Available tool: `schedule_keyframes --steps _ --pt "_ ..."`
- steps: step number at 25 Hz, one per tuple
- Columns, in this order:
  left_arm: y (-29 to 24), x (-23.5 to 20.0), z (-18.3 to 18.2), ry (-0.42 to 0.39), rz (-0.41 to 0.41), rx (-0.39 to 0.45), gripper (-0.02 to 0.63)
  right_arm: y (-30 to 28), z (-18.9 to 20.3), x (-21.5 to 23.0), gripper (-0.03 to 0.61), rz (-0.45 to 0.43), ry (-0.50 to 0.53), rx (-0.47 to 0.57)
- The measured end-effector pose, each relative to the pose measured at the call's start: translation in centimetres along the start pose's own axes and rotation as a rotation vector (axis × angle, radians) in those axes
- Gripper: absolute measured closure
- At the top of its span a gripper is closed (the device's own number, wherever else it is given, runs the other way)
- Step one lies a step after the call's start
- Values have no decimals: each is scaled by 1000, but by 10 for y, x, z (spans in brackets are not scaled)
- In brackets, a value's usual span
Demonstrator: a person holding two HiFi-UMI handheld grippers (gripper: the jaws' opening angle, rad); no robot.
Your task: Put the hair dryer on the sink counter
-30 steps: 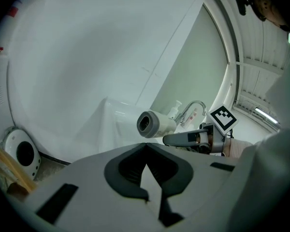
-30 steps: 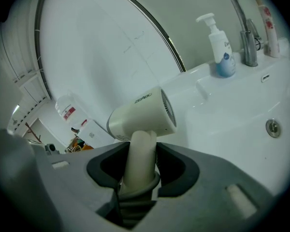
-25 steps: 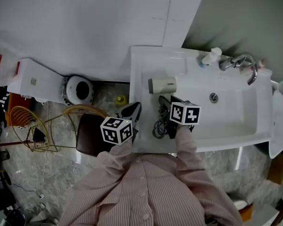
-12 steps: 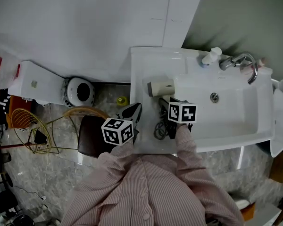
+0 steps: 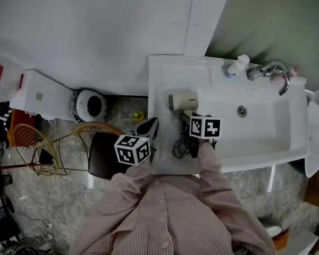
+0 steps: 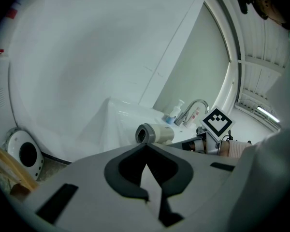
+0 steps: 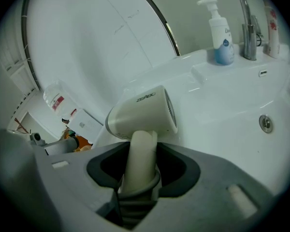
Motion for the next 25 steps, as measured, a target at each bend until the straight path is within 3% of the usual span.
schedule_keyframes --steps 10,25 --pt "-3 7 -4 -20 27 4 612 -1 -1 2 410 -33 -22 -8" --pt "9 16 -2 -55 52 29 612 37 0 0 394 30 40 144"
Point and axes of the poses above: the fingertips, and each gripper's own axes: y backward along the fingers, x to its right, z out of its underside, the point moved 7 cm from there along y, backward along the fingers, and after that the axes turned 12 degrees about -x, right-handed, at the moved point
